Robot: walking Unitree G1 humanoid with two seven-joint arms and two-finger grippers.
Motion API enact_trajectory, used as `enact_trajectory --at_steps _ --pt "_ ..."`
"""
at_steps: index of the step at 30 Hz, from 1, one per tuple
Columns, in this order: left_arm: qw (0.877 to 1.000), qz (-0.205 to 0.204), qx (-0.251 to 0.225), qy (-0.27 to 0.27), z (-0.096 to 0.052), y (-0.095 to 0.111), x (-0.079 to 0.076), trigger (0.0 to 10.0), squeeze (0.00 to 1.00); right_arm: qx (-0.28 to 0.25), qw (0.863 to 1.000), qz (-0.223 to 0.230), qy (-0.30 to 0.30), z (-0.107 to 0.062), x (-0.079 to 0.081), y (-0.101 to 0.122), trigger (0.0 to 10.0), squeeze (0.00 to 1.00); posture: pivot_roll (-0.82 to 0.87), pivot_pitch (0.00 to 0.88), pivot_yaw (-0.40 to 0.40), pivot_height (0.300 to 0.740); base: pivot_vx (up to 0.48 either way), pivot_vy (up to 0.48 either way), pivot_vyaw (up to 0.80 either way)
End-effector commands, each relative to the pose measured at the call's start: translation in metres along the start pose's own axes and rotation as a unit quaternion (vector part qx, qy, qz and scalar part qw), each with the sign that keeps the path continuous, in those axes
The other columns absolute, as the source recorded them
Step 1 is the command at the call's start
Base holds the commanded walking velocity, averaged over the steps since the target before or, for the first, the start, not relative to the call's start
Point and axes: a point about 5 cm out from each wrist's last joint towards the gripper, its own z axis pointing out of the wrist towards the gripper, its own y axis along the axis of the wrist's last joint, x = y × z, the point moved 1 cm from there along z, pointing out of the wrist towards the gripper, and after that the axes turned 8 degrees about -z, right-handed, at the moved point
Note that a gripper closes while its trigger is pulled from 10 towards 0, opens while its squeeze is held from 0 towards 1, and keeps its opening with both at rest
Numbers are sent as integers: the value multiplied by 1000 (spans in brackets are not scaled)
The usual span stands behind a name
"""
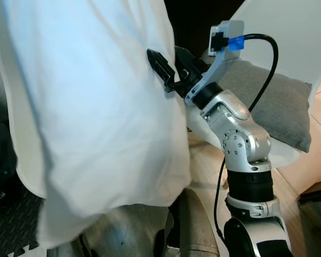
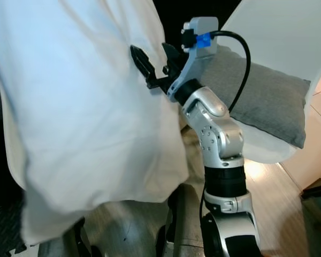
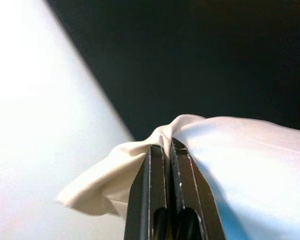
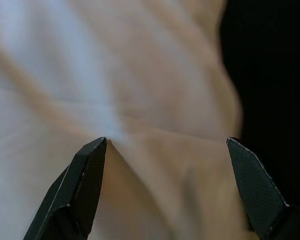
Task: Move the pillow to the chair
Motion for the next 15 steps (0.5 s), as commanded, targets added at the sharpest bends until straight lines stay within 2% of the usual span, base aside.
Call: enact_trajectory --at_steps 1,3,5,7,8,10,11,14,15 --pt "995 49 -65 52 4 31 27 0 0 -14 1000 -1 1 -1 0 3 10000 0 25 175 -84 376 0 0 0" --pt "994 83 -30 68 -9 14 32 0 0 -18 1000 0 2 0 1 3 10000 0 16 168 -85 376 0 0 0" --pt "994 83 -30 68 -9 14 32 0 0 -18 1000 0 2 0 1 3 10000 0 16 168 -85 376 0 0 0" --pt "991 110 3 74 -25 -2 31 0 0 -17 1000 -1 5 0 2 1 10000 0 9 167 -88 376 0 0 0" --pt "991 110 3 74 -25 -2 31 0 0 -17 1000 -1 5 0 2 1 10000 0 9 167 -88 376 0 0 0" --pt "991 99 52 76 -43 -23 27 0 0 -14 1000 -3 11 -1 3 0 10000 0 11 165 -93 376 0 0 0" --pt "991 99 52 76 -43 -23 27 0 0 -14 1000 -3 11 -1 3 0 10000 0 11 165 -93 376 0 0 0" --pt "984 19 167 61 -86 -76 0 0 0 -12 1000 -7 17 -1 4 -2 10000 0 6 163 -99 376 0 0 0" --pt "984 19 167 61 -86 -76 0 0 0 -12 1000 -7 17 -1 4 -2 10000 0 6 163 -99 376 0 0 0"
